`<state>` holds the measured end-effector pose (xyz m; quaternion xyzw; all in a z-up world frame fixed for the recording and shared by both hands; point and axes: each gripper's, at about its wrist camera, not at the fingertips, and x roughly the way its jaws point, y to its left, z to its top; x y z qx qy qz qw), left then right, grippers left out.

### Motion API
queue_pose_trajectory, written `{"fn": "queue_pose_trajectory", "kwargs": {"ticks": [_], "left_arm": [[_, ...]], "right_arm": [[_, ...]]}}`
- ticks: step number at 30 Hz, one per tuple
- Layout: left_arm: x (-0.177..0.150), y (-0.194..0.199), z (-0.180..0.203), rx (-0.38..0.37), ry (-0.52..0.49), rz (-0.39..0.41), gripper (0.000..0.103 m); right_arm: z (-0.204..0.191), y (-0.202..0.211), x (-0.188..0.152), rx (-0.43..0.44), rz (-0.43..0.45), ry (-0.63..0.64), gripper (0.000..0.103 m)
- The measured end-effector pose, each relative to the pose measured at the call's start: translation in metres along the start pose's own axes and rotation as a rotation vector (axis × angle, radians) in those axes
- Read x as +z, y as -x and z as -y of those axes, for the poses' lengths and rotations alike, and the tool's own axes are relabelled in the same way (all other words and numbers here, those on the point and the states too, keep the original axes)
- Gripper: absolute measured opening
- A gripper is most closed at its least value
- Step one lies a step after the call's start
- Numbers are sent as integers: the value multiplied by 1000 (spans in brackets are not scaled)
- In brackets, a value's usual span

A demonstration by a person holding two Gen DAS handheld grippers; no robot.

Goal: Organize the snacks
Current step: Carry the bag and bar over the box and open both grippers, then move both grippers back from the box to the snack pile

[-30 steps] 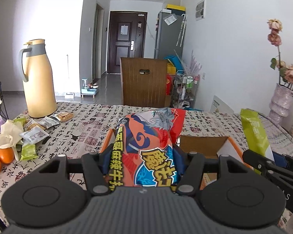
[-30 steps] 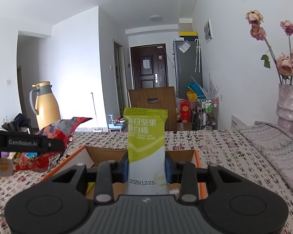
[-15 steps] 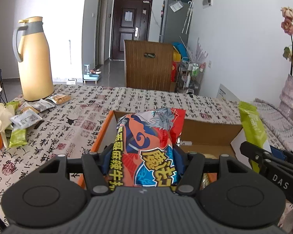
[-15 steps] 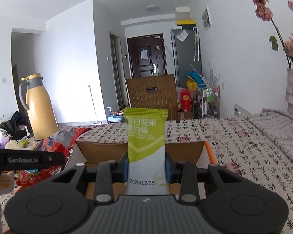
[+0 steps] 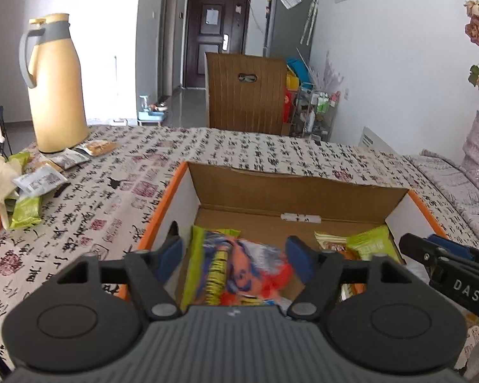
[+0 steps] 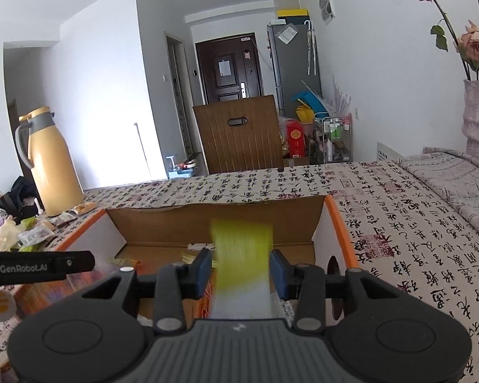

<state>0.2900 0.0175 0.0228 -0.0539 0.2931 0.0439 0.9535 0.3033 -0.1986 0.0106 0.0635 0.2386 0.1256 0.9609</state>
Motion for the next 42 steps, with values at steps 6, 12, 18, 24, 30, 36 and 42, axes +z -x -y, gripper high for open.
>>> {"fn": "queue_pose_trajectory", "kwargs": {"ticks": [6, 12, 18, 24, 30, 36, 42], "left_arm": [[2, 7, -1, -1, 9, 27, 91], [3, 13, -1, 5, 15, 51, 97], [9, 25, -1, 13, 21, 75, 100], [14, 46, 2, 20, 22, 107, 103], [10, 72, 5, 13, 10, 126, 103], [-1, 93, 4, 13, 8, 123, 103], [-18, 109, -2, 13, 9, 108, 103]], "right_arm": [[0, 6, 1, -6, 22, 0, 76], [2, 10, 2, -12, 40, -4, 96], [2, 21, 8, -14, 65, 1, 100], [2, 41, 14, -20, 89, 9, 103], [3, 65, 10, -24, 90, 15, 103], [7, 90, -1, -35, 85, 14, 103], [12, 110, -18, -49, 57, 14, 103]]}}
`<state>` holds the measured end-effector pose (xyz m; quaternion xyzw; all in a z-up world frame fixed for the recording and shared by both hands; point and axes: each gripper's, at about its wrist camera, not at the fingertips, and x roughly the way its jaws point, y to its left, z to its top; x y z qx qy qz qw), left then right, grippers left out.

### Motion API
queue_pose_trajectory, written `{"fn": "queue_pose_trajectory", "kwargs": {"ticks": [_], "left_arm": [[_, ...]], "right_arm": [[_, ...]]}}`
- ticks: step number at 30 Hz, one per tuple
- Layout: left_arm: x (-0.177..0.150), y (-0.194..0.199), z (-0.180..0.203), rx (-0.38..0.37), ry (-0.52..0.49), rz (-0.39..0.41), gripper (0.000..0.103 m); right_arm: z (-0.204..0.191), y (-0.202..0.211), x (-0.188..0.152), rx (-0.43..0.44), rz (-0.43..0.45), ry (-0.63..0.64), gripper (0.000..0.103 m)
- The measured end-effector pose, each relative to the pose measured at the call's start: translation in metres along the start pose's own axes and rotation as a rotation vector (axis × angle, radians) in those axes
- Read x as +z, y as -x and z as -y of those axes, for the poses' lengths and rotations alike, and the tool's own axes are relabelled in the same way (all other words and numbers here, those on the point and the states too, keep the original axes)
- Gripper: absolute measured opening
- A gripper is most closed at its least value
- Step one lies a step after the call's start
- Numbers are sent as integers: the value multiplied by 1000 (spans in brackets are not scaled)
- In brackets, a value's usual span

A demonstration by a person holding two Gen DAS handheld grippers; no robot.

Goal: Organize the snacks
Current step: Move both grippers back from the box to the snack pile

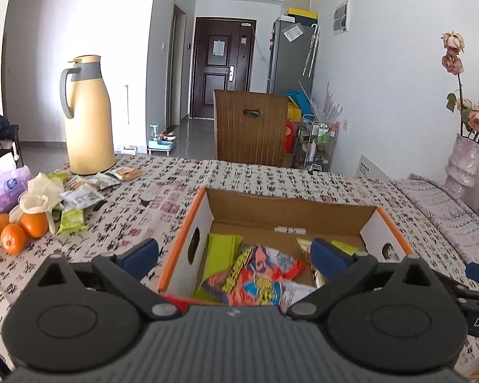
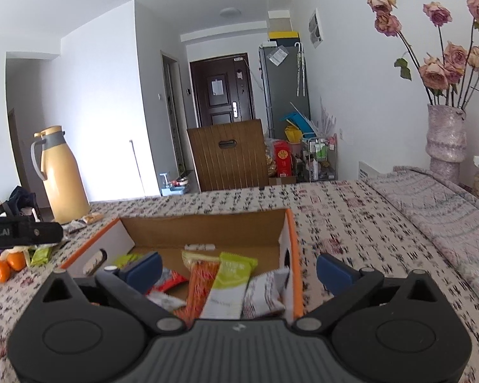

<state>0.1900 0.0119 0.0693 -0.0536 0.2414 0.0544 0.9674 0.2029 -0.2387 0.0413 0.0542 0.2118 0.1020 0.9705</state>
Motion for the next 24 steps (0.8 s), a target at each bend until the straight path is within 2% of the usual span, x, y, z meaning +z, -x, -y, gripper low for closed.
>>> {"fn": "queue_pose_trajectory", "kwargs": {"ticks": [15, 24], "left_arm": [[-54, 24, -16, -26, -30, -77, 103], [-76, 28, -35, -2, -38, -106, 103]], "right_arm": [[3, 35, -44, -5, -79, -1, 103], [18, 36, -69, -70, -150, -14, 103]]}}
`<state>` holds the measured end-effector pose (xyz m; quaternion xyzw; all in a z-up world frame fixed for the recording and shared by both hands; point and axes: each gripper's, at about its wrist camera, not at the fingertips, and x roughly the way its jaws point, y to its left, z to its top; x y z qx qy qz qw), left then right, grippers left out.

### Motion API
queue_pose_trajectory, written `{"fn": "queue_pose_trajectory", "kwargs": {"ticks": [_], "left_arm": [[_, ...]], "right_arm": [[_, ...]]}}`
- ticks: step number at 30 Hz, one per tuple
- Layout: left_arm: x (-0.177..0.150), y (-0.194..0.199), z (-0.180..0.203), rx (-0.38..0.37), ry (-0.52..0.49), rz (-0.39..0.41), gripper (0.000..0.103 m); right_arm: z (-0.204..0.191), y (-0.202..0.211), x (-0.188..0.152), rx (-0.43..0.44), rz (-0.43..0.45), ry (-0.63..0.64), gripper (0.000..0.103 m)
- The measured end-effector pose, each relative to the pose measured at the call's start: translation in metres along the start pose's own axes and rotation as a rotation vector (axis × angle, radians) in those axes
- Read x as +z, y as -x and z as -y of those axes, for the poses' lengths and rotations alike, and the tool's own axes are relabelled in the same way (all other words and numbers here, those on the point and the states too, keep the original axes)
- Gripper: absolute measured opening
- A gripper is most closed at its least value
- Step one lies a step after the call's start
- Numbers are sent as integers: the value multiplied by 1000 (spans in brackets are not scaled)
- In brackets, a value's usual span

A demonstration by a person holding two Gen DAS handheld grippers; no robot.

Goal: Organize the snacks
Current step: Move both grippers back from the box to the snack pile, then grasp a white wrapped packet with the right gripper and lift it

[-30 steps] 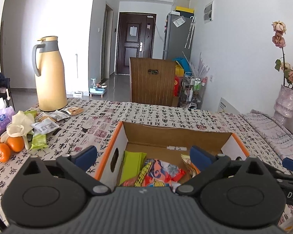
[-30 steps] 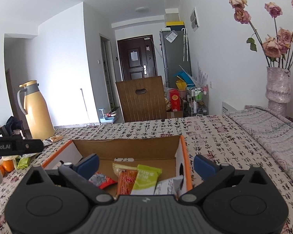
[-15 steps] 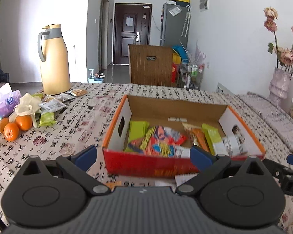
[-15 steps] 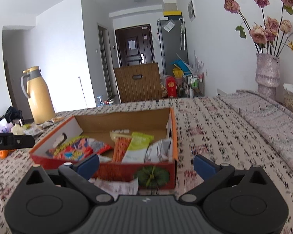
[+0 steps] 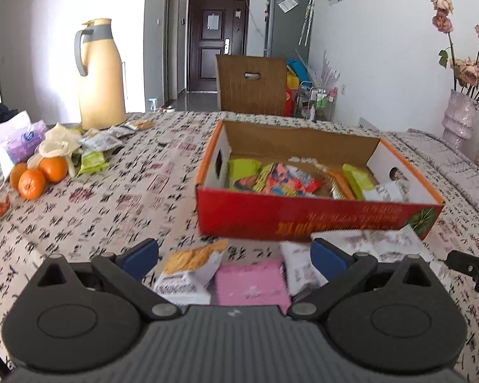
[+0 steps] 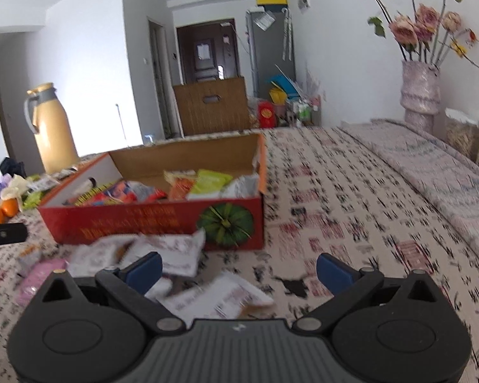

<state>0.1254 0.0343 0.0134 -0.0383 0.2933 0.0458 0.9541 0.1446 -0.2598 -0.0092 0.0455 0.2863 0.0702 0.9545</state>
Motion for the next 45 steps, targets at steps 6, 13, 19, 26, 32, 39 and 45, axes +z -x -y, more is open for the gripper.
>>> {"fn": "queue_pose_trajectory", "kwargs": {"ticks": [6, 13, 19, 26, 32, 39, 45], "left_arm": [[-6, -2, -7, -3, 8, -16, 103], [-8, -3, -7, -11, 11, -21, 103], [-7, -6, -11, -7, 24, -27, 103], [-9, -8, -13, -8, 31, -36, 103], [-10, -9, -13, -10, 33, -41, 103], [-11, -7, -14, -4, 42, -42, 103], [-11, -6, -15, -4, 42, -42, 103]], "right_arm": [[0, -16, -4, -31, -54, 3, 103], [-8, -39, -4, -52, -118, 25, 103], [-16, -50, -3, -62, -133, 49, 103], [-19, -54, -13, -65, -169, 72, 103], [-19, -50, -17, -65, -157, 87, 103], [-18, -38, -23, -38, -134, 94, 91], [-16, -27, -26, -30, -102, 88, 59]]}}
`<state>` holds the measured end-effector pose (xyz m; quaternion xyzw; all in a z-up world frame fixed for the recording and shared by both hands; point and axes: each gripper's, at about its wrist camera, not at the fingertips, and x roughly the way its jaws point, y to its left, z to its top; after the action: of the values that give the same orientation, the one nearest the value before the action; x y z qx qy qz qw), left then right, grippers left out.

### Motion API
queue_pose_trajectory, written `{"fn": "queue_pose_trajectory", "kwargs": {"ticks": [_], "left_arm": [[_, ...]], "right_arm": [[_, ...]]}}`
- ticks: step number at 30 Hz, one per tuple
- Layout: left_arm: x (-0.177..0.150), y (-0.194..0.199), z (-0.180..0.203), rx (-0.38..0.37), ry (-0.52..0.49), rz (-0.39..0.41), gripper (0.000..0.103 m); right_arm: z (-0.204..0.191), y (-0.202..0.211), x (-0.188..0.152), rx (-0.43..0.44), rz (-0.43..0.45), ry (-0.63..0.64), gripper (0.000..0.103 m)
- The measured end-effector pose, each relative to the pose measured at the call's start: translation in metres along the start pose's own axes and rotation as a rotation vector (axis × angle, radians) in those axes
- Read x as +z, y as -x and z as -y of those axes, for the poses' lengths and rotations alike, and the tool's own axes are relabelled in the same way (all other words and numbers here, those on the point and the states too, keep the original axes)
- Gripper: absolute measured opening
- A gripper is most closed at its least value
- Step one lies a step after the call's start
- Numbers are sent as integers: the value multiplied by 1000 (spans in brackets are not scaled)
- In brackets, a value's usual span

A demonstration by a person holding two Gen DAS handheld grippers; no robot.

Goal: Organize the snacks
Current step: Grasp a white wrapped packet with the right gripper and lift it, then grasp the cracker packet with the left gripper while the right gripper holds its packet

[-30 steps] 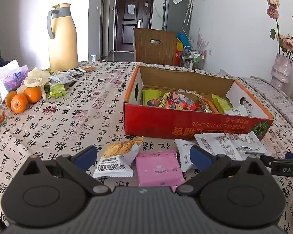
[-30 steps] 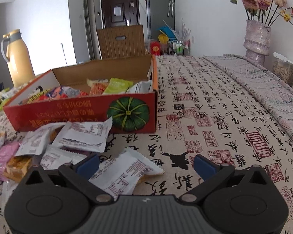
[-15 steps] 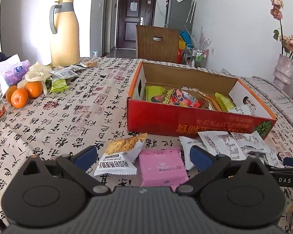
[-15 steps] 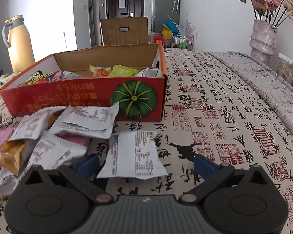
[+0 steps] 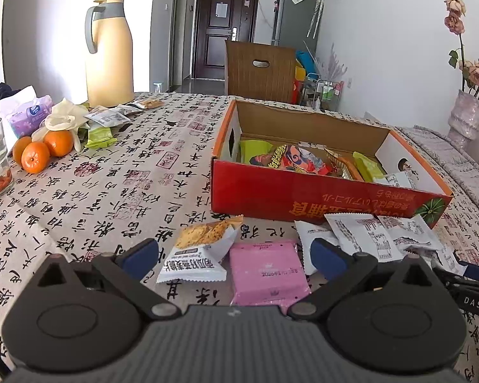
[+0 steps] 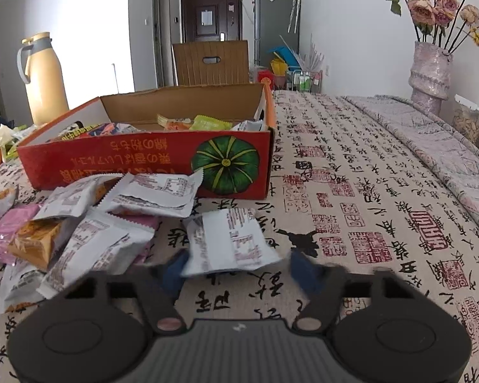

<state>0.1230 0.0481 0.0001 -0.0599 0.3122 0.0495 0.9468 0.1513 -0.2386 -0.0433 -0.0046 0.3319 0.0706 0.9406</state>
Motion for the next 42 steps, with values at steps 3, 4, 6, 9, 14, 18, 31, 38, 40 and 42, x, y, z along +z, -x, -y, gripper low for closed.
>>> {"fn": "queue_pose_trajectory", "kwargs": {"ticks": [3, 4, 6, 9, 14, 18, 31, 38, 40, 42], "left_arm": [[0, 1, -1, 1, 0, 0, 103], [0, 1, -1, 3, 1, 1, 103], [-1, 3, -2, 6, 2, 1, 103], [-2, 5, -4, 10, 4, 2, 103], [-2, 7, -6, 20, 4, 1, 103], [0, 5, -9, 25, 4, 1, 103], [-2, -2, -18, 45, 17, -16, 103], [3, -15, -22, 70, -7, -37, 103], [5, -21, -25, 74, -14, -49, 103], [7, -31, -27, 75, -15, -71, 103]], "right_arm": [[-2, 4, -4, 5, 19, 12, 47], [-2, 6, -5, 5, 25, 13, 44], [-1, 9, -5, 15, 38, 7, 33], [1, 13, -3, 31, 53, -4, 19], [4, 17, -4, 36, 70, -20, 14], [7, 23, -2, 37, 99, -30, 8], [14, 31, 3, 24, 148, -48, 6], [18, 37, 4, 26, 177, -62, 6], [19, 39, 6, 27, 187, -63, 6], [19, 39, 7, 25, 190, -65, 6]]}}
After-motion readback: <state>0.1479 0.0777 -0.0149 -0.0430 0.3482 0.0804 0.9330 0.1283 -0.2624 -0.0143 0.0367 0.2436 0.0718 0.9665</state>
